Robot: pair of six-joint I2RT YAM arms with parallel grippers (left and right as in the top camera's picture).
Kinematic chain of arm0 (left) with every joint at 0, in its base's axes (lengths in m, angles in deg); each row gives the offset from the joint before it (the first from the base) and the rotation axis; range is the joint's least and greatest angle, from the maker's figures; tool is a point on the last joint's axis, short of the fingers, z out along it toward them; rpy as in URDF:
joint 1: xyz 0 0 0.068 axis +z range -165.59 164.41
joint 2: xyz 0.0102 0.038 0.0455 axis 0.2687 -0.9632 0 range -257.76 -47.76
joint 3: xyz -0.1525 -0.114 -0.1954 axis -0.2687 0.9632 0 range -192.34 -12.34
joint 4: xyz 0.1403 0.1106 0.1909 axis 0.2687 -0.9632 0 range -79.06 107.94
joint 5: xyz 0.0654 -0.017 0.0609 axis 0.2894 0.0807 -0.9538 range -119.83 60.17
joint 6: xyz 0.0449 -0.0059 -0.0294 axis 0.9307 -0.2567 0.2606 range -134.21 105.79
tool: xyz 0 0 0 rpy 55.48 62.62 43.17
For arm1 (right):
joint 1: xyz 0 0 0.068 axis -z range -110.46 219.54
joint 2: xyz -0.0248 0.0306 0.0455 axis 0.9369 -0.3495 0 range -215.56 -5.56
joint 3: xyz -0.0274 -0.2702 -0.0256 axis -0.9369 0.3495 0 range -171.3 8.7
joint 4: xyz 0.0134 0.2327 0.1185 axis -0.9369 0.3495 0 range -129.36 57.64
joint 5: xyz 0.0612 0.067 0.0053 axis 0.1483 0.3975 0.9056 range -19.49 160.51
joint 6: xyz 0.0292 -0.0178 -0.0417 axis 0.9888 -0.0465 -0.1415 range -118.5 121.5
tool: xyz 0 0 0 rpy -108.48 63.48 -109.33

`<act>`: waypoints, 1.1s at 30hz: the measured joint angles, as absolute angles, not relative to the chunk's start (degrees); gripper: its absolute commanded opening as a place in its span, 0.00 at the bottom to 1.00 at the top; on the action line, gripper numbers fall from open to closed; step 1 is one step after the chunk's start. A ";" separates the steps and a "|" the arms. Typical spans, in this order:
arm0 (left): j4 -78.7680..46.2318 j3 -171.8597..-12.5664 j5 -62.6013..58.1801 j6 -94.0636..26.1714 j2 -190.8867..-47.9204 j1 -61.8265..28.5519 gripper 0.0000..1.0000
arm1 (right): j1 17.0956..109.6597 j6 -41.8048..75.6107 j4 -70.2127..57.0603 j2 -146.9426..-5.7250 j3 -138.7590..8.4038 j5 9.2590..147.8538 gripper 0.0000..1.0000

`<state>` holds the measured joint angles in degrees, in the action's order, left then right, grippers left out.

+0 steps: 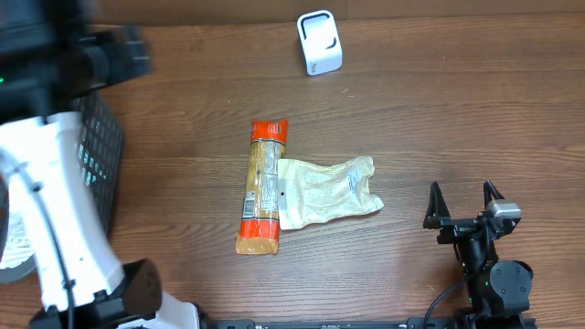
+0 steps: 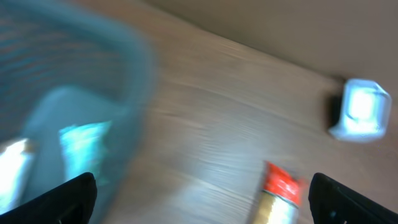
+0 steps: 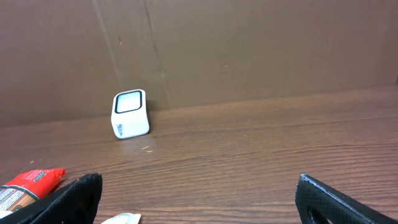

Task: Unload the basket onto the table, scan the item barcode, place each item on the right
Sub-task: 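Lift the red-capped pasta pack out and place it on the table, then reach into the basket and grasp the green wipes pack with left gripper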

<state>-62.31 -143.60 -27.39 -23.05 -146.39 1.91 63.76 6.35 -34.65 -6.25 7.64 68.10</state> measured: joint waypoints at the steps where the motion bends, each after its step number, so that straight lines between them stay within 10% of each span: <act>1: -62.66 -143.90 -27.41 -23.16 -146.30 5.12 1.00 | 63.76 6.35 -34.61 -6.23 7.64 68.10 1.00; 10: -62.18 -139.34 -27.98 -23.25 -149.95 26.89 1.00 | 63.78 6.32 -34.67 -6.23 7.64 68.12 1.00; 33: -52.06 -127.64 -24.88 -13.70 -173.84 27.90 0.99 | 63.76 6.32 -34.65 -6.23 7.64 68.10 1.00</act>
